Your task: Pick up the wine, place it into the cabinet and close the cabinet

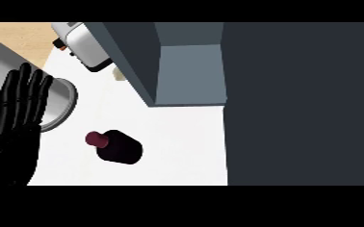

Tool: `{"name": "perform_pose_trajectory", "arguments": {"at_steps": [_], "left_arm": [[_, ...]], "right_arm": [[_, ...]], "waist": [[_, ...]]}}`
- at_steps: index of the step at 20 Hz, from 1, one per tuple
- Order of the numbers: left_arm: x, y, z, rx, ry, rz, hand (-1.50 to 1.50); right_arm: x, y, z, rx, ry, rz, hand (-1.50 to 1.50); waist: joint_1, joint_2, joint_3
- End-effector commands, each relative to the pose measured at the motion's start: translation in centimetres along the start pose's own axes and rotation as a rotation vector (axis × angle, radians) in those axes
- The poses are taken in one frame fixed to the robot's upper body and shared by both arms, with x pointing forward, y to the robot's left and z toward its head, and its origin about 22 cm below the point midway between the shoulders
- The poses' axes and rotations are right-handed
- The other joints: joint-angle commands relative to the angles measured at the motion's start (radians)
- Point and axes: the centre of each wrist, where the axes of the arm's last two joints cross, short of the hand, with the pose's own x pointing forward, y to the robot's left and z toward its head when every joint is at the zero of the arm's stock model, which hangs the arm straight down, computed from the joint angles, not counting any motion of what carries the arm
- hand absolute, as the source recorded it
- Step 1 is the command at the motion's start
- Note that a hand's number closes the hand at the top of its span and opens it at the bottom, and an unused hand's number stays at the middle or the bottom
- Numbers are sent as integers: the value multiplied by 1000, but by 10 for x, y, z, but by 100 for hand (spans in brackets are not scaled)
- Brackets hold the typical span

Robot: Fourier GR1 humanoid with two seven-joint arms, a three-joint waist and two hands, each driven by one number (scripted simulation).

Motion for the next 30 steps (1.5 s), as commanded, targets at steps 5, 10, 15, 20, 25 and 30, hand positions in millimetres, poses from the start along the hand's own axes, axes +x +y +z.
{"name": "perform_pose_trajectory", "arguments": {"at_steps": [5, 10, 15, 20, 25, 30], "left_arm": [[9, -46, 30, -282, -80, 137, -150], [12, -81, 58, -328, 139, 470, -150], [55, -83, 76, -352, 130, 472, -150], [90, -92, 80, -348, 123, 481, -150], [94, -100, 78, -325, 145, 480, -150], [107, -100, 76, -298, 129, 490, -150]], "right_arm": [[7, -16, 28, 43, 39, -48, -150], [23, -4, 36, 266, 157, -156, -150], [58, -12, 54, 277, 178, -155, -150], [75, -4, 38, 280, 179, -155, -150], [84, -3, 32, 266, 168, -166, -150], [82, -8, 17, 294, 172, -146, -150]], "waist": [[-7, -9, -48], [0, -10, -49], [0, -8, -48], [7, -6, -48], [4, -5, -48], [4, -4, -48]]}}
